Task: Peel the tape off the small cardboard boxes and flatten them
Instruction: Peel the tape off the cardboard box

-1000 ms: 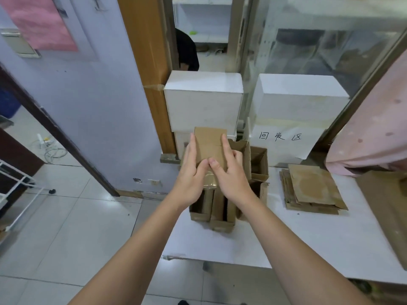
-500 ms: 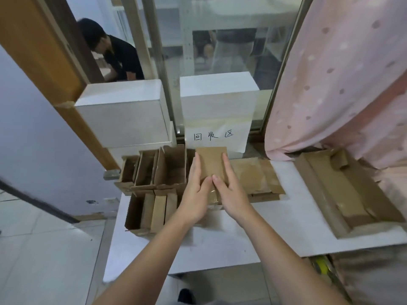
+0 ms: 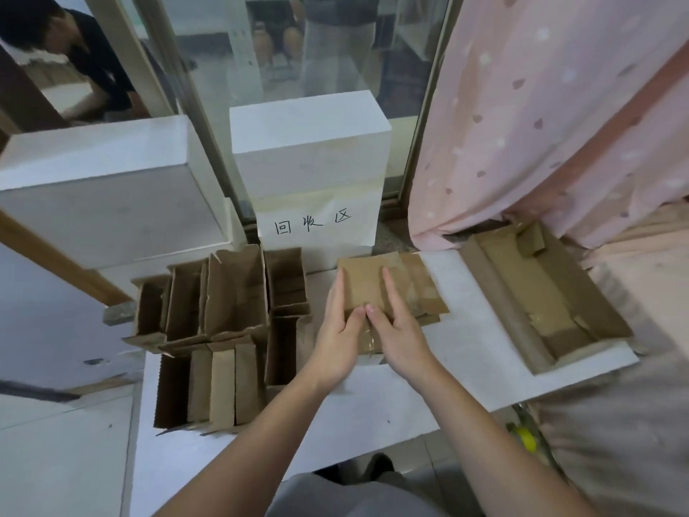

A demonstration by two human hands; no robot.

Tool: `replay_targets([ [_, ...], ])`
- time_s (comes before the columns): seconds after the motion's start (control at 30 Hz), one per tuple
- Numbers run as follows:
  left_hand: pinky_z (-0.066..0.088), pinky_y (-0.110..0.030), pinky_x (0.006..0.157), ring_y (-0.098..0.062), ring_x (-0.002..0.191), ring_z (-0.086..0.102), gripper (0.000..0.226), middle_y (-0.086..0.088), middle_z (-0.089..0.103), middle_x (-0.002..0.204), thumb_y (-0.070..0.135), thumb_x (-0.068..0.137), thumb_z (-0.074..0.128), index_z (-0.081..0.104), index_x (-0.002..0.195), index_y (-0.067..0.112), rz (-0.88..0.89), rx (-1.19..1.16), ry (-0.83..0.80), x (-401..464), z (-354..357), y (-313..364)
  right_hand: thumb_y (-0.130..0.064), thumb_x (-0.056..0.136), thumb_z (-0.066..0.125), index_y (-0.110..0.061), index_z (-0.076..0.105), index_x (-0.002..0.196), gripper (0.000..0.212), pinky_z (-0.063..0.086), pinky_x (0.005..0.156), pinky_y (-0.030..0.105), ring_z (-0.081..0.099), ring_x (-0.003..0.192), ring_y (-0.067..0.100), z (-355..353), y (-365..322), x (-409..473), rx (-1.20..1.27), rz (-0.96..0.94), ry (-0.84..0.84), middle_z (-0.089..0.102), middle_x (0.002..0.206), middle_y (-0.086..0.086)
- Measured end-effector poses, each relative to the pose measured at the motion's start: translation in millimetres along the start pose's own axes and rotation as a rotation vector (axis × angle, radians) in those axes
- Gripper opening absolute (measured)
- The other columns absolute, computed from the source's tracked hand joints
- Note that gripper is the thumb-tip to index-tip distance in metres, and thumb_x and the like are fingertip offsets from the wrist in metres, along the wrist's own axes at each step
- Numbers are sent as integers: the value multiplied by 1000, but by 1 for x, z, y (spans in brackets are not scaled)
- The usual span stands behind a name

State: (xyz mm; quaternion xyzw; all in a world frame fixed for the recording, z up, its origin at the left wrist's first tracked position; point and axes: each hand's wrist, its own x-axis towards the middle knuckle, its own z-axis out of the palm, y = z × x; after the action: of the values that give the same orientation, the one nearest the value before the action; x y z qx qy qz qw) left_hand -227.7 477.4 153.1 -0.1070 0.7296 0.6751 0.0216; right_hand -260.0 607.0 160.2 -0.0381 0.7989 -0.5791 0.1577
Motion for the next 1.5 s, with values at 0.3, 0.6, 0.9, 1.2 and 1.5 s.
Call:
replay_targets([
  [0.3,26,-42,127,-3,153,26,75,13,23,168,37,99,49,11,164,35,-55,16,68,23,39,-1,-25,106,51,-41,18,159,64,36,106,13,42,121,-23,-37,13,24,23,-2,-53,39,142,-32],
  [0.6,24,-42,128,-5,153,25,76,12,22,169,37,98,47,11,165,36,-115,-10,225,31,129,11,-28,107,50,-45,15,159,65,40,116,35,49,135,6,-116,51,49,30,-16,-227,44,154,-9],
  [0.9,31,-39,125,-7,150,31,65,19,28,160,18,109,47,17,165,36,-186,-116,322,16,186,10,-27,105,53,-48,15,158,67,41,116,41,47,136,7,-164,79,43,49,58,-352,40,152,-16],
  [1.2,39,-34,120,-7,143,41,62,16,36,156,15,109,47,24,163,37,-204,-219,333,19,188,13,-36,102,59,-52,17,156,70,45,112,39,52,131,7,-170,71,41,65,83,-361,45,145,-19],
  [1.5,54,-26,99,-2,126,59,49,17,56,139,39,100,67,46,145,35,-138,-189,287,11,162,12,-24,105,55,-40,23,159,65,48,108,42,54,130,14,-173,62,59,313,147,-238,45,153,-6],
])
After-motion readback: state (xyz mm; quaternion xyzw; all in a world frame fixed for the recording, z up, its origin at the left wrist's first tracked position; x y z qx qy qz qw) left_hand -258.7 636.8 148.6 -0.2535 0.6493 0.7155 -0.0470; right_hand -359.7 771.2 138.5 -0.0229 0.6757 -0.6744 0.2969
